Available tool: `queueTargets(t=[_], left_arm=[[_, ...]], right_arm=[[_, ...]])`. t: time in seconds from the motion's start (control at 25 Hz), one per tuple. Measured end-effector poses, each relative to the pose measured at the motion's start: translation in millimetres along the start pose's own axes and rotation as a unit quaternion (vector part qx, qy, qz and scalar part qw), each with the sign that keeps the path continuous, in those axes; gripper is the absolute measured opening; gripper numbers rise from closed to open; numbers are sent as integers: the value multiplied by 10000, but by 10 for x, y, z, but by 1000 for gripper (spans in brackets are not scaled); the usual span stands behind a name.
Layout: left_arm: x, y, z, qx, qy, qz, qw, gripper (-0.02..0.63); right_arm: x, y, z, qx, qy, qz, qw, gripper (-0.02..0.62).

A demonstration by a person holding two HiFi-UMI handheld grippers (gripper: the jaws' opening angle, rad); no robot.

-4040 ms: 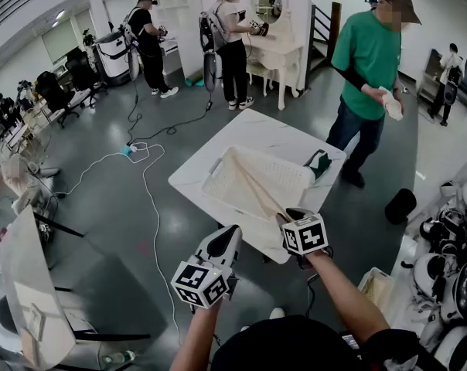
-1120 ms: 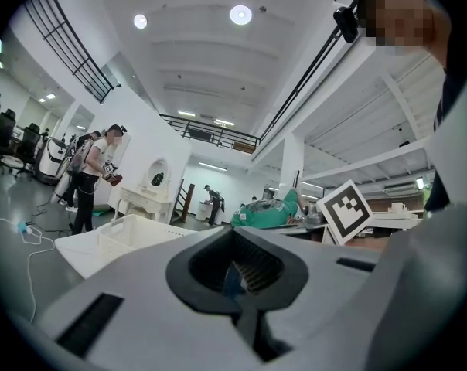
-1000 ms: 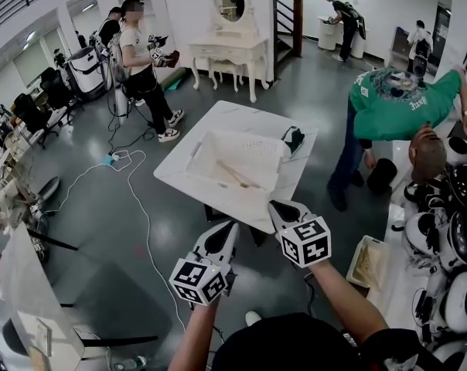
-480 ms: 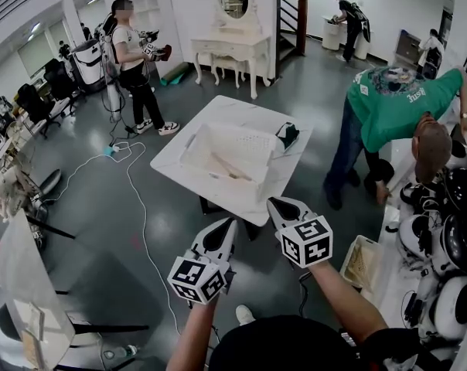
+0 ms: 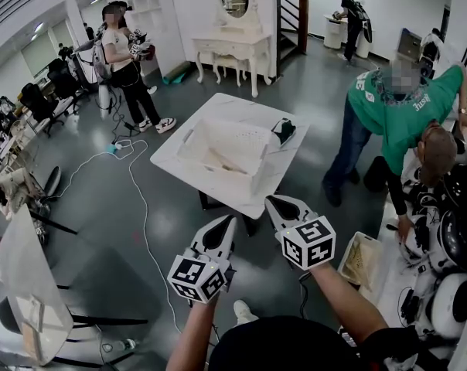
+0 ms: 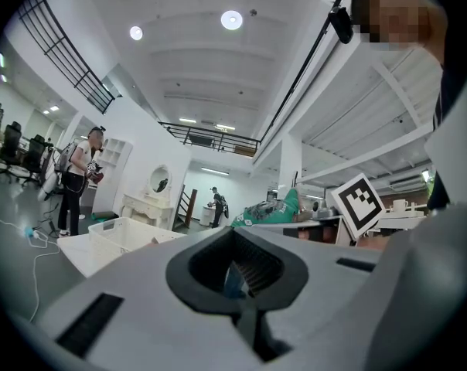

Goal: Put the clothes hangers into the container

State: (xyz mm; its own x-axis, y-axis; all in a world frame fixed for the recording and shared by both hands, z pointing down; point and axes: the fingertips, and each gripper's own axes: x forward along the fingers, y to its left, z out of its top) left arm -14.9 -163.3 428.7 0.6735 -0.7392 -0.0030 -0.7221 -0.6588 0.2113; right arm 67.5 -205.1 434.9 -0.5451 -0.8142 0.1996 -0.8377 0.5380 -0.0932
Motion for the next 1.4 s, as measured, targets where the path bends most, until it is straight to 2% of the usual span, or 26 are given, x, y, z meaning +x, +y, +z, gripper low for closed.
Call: queueTargets(t=[1.04, 1.4], left_arm=[[-242, -832, -54, 167, -50, 57, 9998, 3], [-306, -1082, -202, 189, -53, 119, 9997, 3]], right_arm=[[-874, 113, -43, -87, -197, 167, 9996, 18], [-1143, 117, -137, -89, -279, 255, 9992, 18]])
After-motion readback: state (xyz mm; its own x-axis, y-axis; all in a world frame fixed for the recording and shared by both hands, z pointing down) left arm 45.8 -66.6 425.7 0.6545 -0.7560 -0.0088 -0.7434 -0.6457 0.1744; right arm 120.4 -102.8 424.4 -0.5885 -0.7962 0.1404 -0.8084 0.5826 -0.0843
